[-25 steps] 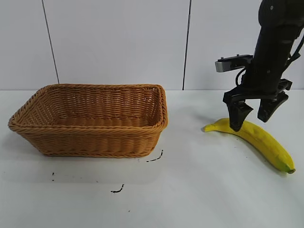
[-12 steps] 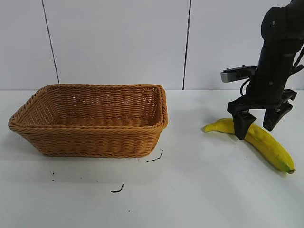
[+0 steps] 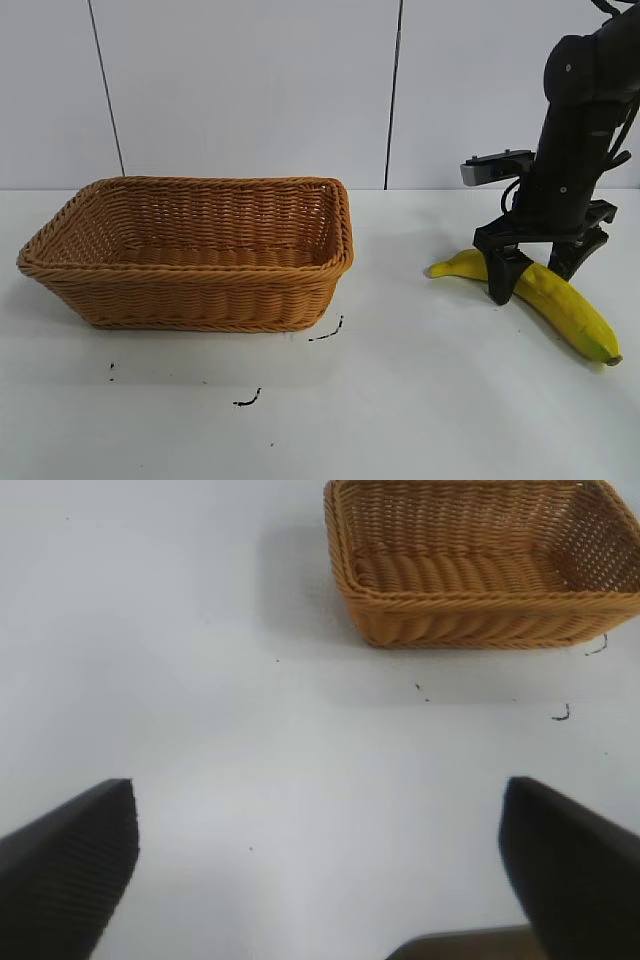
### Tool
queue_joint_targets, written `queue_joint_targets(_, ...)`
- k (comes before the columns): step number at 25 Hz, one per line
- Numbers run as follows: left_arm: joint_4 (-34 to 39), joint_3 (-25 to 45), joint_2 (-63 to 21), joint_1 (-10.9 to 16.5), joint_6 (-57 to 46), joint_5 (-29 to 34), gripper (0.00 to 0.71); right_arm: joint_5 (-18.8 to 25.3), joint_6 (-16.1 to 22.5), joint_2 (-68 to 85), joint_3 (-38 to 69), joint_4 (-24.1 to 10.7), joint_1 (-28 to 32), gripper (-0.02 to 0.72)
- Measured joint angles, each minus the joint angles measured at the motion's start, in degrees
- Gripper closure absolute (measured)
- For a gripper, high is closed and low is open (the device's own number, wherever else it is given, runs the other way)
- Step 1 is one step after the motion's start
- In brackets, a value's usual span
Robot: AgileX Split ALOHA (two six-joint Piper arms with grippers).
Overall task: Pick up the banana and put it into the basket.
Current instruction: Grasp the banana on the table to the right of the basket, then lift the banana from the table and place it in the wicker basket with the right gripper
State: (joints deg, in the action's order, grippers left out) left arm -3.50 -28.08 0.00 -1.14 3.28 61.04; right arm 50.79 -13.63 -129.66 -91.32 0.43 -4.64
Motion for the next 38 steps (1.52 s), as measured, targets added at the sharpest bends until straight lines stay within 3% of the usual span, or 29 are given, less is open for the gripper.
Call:
queue_joint_targets(5,0.0,0.0,0.0,0.0,0.0,0.0,0.015,4.1,0.8,0.2,-4.2,-0.4,0.0,0.384)
queue_joint_targets(16,0.0,0.0,0.0,0.0,0.0,0.0,0.015,18.1,0.8,4.9,-21.0,0.3,-0.2,0.384)
queue_joint_targets(25,0.0,0.0,0.0,0.0,0.0,0.0,0.015,18.9,-0.9,4.9,-29.6,0.2,-2.3,0.384)
queue_joint_targets(34,0.0,0.0,0.0,0.0,0.0,0.0,0.015,18.9,-8.0,4.9,-35.7,-0.4,-14.0,0.384)
queue_joint_targets(38,0.0,0.0,0.0,0.0,0.0,0.0,0.015,15.3,-11.6,4.9,-36.5,-0.4,-19.4,0.384)
